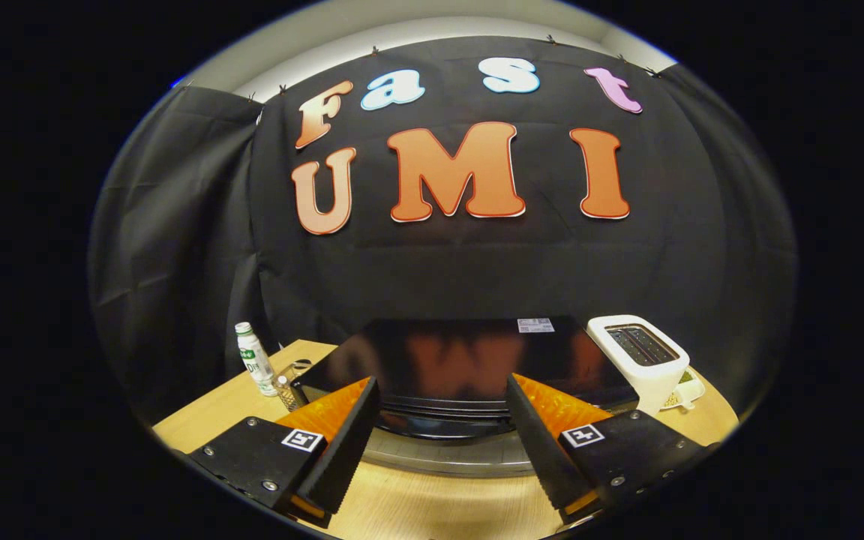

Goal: Open the toaster oven, put the food inside, and close the toaster oven door.

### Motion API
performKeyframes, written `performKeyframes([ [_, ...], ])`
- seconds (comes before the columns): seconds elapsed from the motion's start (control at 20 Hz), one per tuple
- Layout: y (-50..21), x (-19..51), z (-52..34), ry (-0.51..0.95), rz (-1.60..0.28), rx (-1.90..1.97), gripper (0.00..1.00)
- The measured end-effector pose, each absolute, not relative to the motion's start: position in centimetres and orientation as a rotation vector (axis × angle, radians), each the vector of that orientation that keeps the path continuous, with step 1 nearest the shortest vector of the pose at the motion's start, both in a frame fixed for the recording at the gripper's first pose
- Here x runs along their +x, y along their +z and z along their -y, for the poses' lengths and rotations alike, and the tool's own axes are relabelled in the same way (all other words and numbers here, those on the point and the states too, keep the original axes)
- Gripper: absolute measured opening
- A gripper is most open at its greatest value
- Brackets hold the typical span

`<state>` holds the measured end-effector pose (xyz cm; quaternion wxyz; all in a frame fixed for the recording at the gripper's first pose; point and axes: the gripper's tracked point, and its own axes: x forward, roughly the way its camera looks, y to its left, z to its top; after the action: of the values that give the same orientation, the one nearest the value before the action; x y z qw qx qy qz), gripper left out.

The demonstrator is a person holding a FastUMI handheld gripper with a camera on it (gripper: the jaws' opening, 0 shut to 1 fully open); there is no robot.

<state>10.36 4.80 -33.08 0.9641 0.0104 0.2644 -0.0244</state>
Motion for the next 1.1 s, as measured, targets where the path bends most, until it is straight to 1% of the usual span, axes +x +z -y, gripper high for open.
performKeyframes([
  [0.25, -35.2, 11.2, -4.3, -0.097, -0.557, -0.003, 1.00],
  [0.5, -34.7, 10.1, -5.2, -0.083, -0.519, -0.005, 0.98],
  [0.6, -34.6, 9.6, -5.4, -0.071, -0.513, 0.040, 0.95],
  [0.7, -34.3, 9.0, -5.6, -0.053, -0.497, 0.034, 0.90],
  [0.9, -34.2, 4.5, -5.8, -0.036, -0.502, 0.014, 0.81],
  [1.05, -34.8, 1.9, -6.7, -0.001, -0.550, 0.008, 0.80],
  [1.1, -35.5, 0.7, -7.5, 0.035, -0.589, 0.035, 0.80],
])
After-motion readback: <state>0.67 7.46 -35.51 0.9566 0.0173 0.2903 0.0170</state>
